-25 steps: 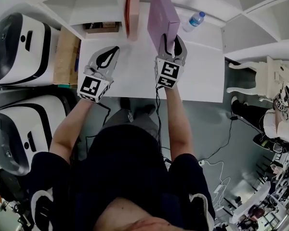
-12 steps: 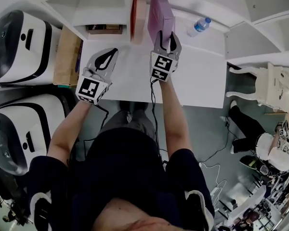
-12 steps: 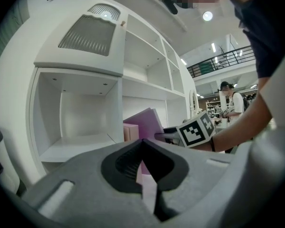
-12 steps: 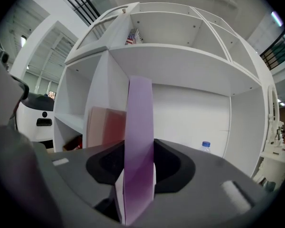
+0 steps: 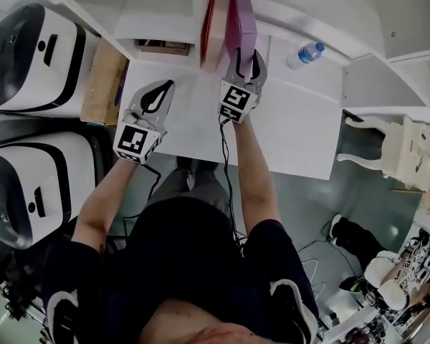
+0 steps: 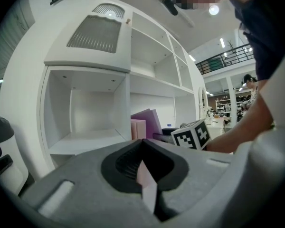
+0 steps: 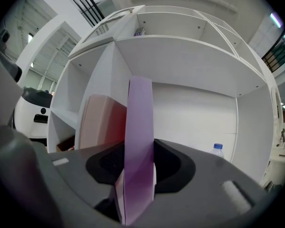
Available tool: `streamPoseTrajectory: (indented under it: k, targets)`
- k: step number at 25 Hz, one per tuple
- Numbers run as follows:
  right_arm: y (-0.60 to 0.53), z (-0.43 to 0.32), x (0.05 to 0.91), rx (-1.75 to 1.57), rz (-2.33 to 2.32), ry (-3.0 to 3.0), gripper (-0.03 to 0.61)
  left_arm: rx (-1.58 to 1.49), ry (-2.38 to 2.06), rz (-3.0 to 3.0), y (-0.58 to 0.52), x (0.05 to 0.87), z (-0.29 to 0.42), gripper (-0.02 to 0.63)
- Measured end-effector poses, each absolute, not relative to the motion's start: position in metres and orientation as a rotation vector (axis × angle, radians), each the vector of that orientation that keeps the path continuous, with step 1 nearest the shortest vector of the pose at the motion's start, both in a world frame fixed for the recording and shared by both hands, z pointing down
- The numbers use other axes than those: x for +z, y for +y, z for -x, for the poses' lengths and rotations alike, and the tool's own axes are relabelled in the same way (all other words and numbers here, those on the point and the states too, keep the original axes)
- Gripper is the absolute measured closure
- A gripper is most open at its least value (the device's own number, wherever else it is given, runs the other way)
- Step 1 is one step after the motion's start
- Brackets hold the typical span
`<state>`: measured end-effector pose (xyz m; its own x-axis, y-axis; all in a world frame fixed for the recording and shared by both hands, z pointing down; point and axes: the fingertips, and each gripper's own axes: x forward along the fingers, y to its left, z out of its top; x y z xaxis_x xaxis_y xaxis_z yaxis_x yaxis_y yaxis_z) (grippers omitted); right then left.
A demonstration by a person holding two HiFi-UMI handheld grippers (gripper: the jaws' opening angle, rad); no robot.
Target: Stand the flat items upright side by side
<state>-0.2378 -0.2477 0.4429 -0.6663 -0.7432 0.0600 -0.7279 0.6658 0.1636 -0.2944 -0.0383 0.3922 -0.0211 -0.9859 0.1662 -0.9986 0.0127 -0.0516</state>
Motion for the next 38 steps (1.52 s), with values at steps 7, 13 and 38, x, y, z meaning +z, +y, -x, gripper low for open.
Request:
streamPoseTrajectory:
  k: [7, 13, 38]
  targets:
    - [-0.254, 0.252, 0.453, -0.204, -1.223, -2.754, 0.414, 0.242, -2.189, -2.104, -0.034, 0.399, 0.304, 0.612]
    - [-0.254, 0.258, 0.472, -0.140, -1.145, -2.717, 0.405, 0.239, -2.182, -2.085, -0.031, 0.409, 0.305, 0.612]
    - [-0.222, 0.281, 0.495, -0.017, -0.448, -2.601, 0.312, 0.220, -2.186, -2.060, -0.033, 0.415, 0.306, 0.612]
